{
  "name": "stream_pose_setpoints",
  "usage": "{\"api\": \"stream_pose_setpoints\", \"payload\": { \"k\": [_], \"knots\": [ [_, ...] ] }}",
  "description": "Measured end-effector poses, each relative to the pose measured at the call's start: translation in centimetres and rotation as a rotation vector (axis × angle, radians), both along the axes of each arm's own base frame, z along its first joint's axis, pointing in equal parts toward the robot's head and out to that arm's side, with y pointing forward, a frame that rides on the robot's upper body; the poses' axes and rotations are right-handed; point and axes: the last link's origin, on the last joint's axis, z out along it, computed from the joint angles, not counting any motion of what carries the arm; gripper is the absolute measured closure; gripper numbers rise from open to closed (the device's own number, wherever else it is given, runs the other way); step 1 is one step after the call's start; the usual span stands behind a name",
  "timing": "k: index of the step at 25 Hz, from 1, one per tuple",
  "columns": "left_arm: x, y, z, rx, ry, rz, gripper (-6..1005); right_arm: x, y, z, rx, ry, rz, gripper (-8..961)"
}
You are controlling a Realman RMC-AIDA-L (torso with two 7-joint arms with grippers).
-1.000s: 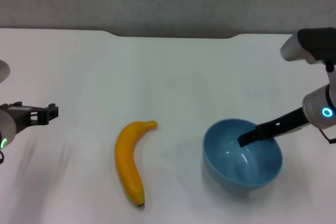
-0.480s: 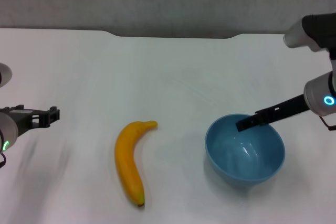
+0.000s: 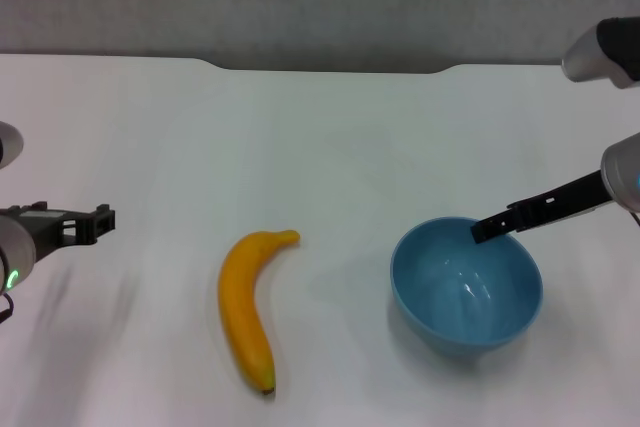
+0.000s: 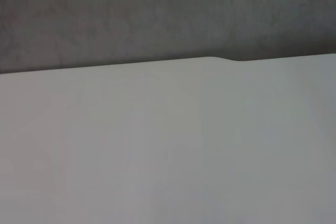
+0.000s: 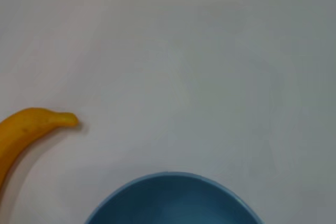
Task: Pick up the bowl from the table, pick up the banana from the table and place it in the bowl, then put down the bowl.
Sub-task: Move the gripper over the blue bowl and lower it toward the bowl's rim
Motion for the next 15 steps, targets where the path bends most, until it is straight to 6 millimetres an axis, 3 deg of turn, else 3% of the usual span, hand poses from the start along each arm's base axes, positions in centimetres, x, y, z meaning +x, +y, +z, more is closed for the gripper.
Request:
{"api": "stream_pose_setpoints", "payload": {
  "k": [5, 15],
  "knots": [
    [-0.1, 0.0, -0.1, -0.002, 0.000, 0.003, 233, 0.5, -0.1, 0.0, -0.004, -0.019, -0.012, 76],
    [0.2, 0.1, -0.3, -0.006, -0.002, -0.009, 232, 2.2, -0.7, -2.2, -0.051, -0.049, -0.061, 80]
  ]
}}
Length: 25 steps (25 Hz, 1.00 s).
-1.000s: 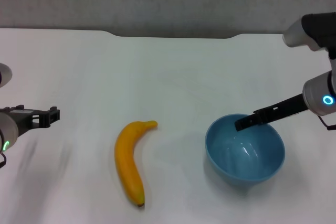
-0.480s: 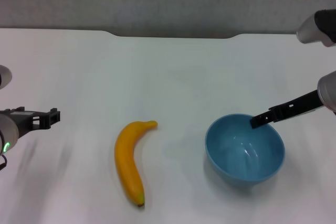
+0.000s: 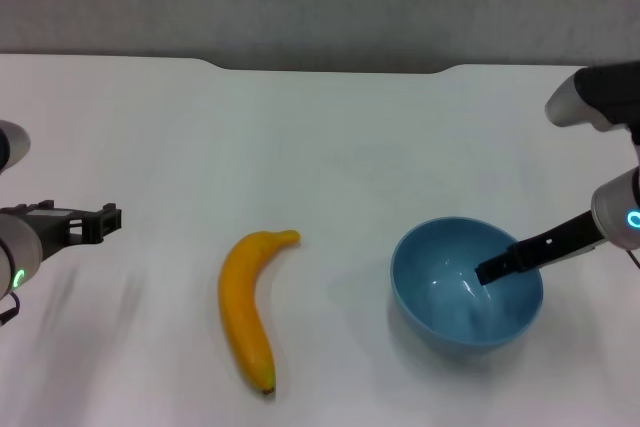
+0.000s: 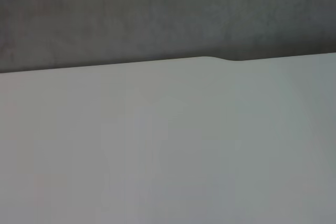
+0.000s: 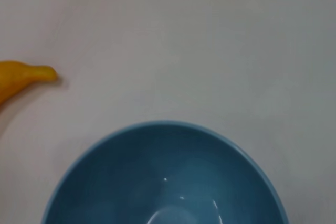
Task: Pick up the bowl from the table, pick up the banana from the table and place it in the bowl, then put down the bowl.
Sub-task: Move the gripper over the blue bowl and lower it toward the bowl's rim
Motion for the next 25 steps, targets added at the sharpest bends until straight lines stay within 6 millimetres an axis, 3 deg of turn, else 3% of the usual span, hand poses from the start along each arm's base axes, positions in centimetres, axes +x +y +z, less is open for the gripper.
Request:
{"api": "stream_pose_setpoints", "payload": {
  "k": [15, 25],
  "knots": [
    [0.1, 0.0, -0.1, -0.001, -0.001, -0.006, 233, 1.7, 0.2, -0.7, 0.021, -0.049, -0.016, 86],
    [0.2, 0.2, -0.5, -0.011, 0.002, -0.012, 233, 1.2, 0.5, -1.9, -0.011, -0.105, 0.032, 90]
  ]
}}
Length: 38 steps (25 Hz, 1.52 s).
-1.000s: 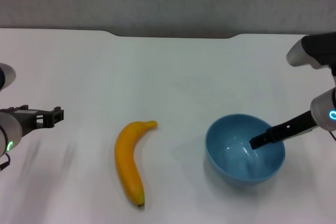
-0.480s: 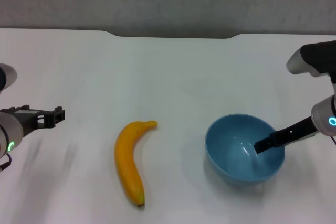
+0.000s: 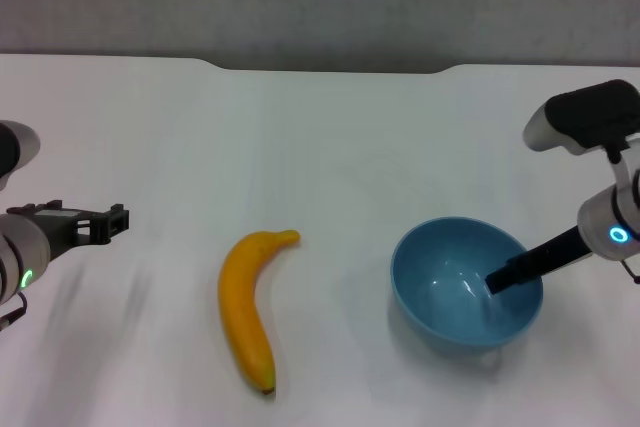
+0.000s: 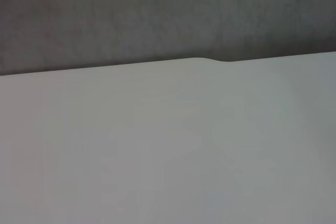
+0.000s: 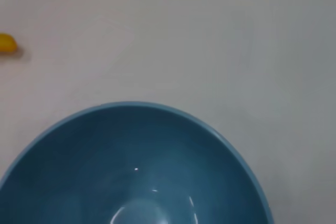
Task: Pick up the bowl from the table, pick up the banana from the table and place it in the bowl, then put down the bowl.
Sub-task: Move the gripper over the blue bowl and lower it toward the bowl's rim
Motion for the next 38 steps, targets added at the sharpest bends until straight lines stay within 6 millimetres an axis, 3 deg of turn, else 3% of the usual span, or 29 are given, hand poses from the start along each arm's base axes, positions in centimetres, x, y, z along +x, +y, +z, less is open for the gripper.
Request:
{"api": "stream_pose_setpoints", "payload": {
  "k": [17, 25, 38],
  "knots": [
    [-0.07, 0.00, 0.07, 0.000, 0.007, -0.001, 233, 0.18, 0.27, -0.58, 0.031, -0.013, 0.036, 792],
    [-0.09, 0.09, -0.12, -0.006, 0.010, 0.000, 233, 0.45, 0.26, -0.59, 0.047, -0.007, 0.036, 882],
    [-0.23, -0.01, -0.69, -0.022, 0.015, 0.000, 233, 0.24, -0.06, -0.94, 0.076, 0.074, 0.050, 890]
  ]
}}
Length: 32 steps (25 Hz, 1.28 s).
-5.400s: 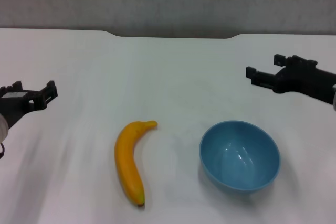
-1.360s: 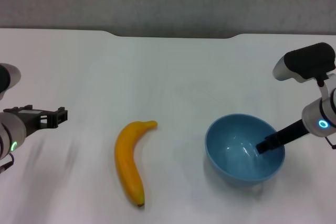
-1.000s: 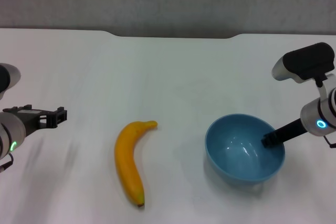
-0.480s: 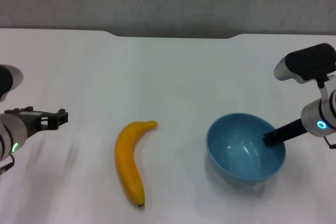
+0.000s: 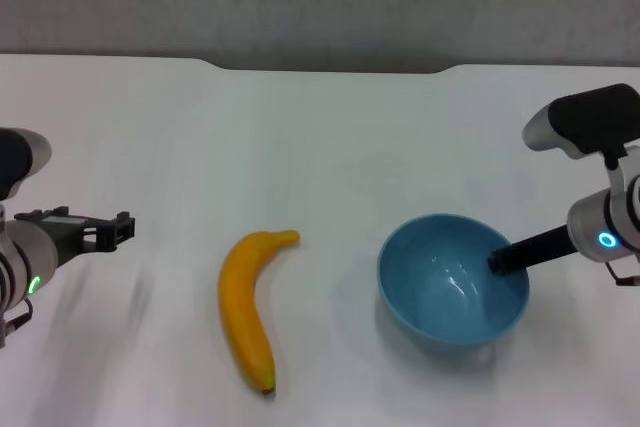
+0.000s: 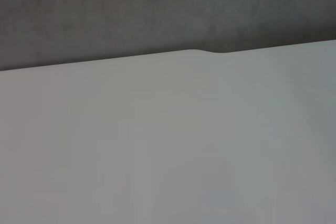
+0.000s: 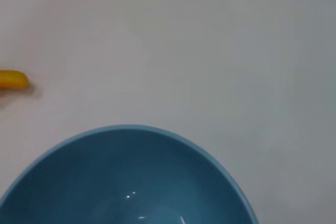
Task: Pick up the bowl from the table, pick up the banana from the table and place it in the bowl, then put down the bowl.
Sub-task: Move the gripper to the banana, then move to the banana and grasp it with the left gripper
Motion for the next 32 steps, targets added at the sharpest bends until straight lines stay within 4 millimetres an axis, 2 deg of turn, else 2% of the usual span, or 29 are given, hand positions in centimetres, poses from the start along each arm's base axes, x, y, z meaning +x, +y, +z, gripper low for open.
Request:
{"api": "stream_pose_setpoints", "payload": {
  "k": [10, 13, 17, 23, 32],
  "knots": [
    [0.7, -0.3, 0.3, 0.010, -0.022, -0.011, 232, -1.5, -0.2, 1.2, 0.029, 0.026, 0.048, 923],
    [1.6, -0.4, 0.0, -0.006, -0.051, -0.019, 232, -2.1, -0.4, 1.8, 0.057, 0.037, 0.066, 922],
    [2.5, -0.8, -0.7, -0.048, -0.076, -0.010, 232, -2.7, -0.4, 2.5, 0.084, 0.043, 0.088, 921],
    [5.1, -1.1, -2.3, -0.136, -0.110, -0.024, 220, -2.7, -0.4, 2.9, 0.100, 0.049, 0.089, 918],
    [7.1, -1.0, -3.9, -0.211, -0.184, -0.022, 220, -3.4, -0.1, 3.5, 0.127, 0.056, 0.103, 915]
  ]
}}
